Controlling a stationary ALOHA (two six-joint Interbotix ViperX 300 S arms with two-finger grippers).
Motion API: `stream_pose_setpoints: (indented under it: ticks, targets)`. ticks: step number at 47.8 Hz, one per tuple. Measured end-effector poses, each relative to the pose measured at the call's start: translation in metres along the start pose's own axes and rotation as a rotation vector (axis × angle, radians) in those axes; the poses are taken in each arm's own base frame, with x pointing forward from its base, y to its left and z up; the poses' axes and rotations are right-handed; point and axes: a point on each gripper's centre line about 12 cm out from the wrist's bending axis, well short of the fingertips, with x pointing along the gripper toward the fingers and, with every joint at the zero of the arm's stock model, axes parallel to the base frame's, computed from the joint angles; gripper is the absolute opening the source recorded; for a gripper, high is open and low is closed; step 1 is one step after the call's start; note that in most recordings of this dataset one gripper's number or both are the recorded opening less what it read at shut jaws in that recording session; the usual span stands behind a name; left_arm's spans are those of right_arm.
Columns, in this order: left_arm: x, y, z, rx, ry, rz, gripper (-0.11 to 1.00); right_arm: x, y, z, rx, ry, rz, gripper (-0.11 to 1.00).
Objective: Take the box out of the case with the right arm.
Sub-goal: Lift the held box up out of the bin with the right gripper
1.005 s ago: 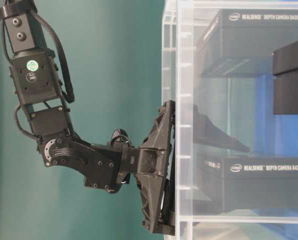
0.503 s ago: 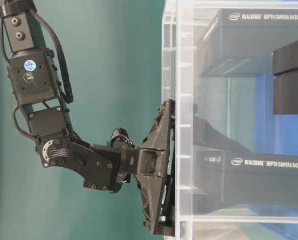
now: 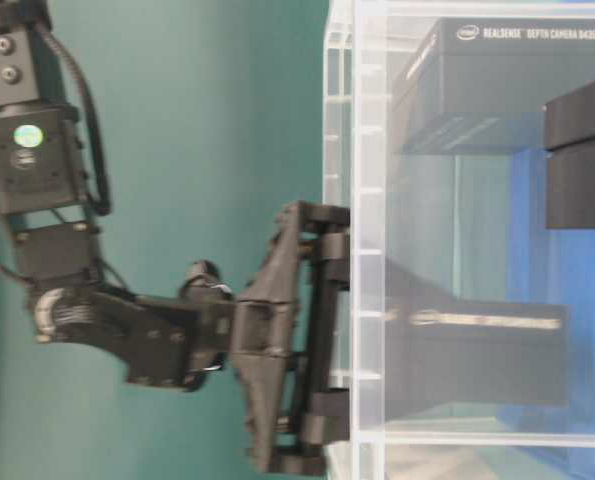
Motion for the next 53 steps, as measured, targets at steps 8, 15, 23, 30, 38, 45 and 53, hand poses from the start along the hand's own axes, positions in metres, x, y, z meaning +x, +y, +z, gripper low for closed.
stream_pose_setpoints:
  ticks: [8, 15, 23, 30, 38, 45, 53]
  targets:
    - [0.0, 0.0, 0.0, 0.0, 0.001, -0.001, 0.0, -0.031, 0.006, 0.007, 0.0, -0.038, 0.015, 0.69]
    - [0.0, 0.0, 0.0, 0.002, -0.001, -0.001, 0.0, -0.058, 0.01, 0.012, -0.003, -0.086, 0.018, 0.69]
    - [0.0, 0.0, 0.0, 0.0, -0.001, -0.002, 0.0, -0.082, 0.014, 0.017, 0.004, -0.129, 0.029, 0.69]
    - [0.0, 0.0, 0.0, 0.001, -0.001, -0.001, 0.0, -0.098, 0.017, 0.019, 0.007, -0.154, 0.041, 0.69]
    - [0.0, 0.0, 0.0, 0.0, -0.001, -0.002, 0.0, -0.11, 0.018, 0.017, 0.005, -0.181, 0.041, 0.69]
    - [0.0, 0.0, 0.0, 0.001, -0.001, -0.001, 0.0, -0.121, 0.019, 0.019, 0.005, -0.205, 0.051, 0.68]
    - [0.0, 0.0, 0.0, 0.0, 0.0, 0.0, 0.0, -0.122, 0.019, 0.019, 0.004, -0.217, 0.052, 0.68]
